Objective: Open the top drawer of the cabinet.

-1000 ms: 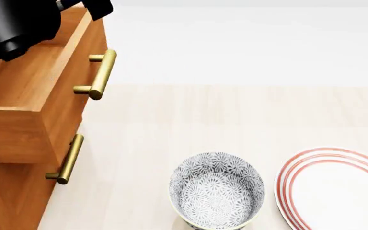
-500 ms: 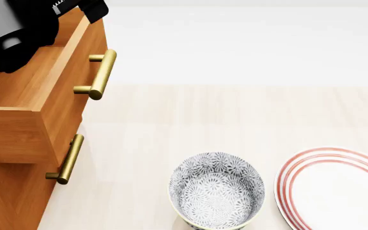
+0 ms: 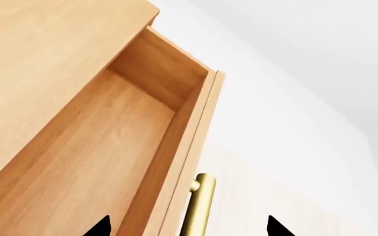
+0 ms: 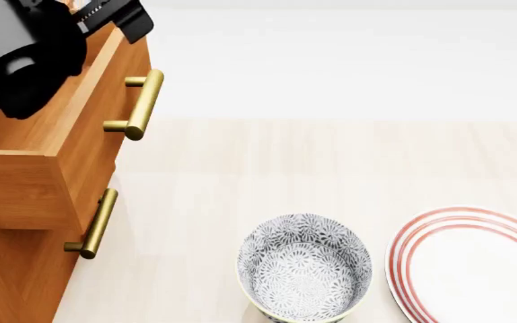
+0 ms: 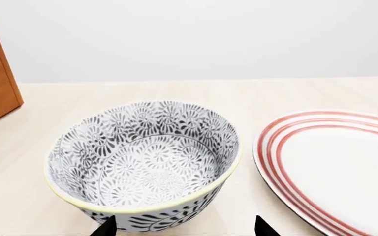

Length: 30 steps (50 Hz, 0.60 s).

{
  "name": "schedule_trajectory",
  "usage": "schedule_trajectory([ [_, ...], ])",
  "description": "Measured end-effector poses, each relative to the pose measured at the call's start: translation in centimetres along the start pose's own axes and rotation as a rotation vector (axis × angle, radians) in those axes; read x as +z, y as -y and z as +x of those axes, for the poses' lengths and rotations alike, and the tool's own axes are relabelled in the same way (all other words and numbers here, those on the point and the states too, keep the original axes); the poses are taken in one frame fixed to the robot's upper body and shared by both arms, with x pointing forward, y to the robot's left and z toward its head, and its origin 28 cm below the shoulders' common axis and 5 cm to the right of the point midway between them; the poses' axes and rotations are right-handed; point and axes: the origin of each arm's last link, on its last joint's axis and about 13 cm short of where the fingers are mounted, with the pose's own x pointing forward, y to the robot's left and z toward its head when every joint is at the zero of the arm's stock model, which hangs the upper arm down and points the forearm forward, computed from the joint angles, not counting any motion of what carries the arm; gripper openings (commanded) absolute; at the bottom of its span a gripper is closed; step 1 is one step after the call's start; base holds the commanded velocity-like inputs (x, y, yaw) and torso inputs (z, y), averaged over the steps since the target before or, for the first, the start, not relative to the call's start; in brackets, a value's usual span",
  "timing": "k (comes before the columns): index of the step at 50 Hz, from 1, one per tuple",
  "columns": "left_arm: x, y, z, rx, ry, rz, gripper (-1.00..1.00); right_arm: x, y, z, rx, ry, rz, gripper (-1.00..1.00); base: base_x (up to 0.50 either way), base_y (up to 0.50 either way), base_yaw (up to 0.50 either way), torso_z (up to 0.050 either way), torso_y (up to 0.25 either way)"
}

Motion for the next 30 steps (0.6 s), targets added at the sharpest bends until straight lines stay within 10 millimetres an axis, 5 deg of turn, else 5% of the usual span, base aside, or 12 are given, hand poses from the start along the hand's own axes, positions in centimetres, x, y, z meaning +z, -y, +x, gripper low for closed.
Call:
schedule_trajectory([
  [30, -1.8, -0.1, 0.8, -0.029, -0.112, 0.001, 1.0, -0.2, 0.0, -0.1, 0.007, -0.008, -0.001, 1.0, 0.0, 0.0, 0.0, 0.0, 0.0],
])
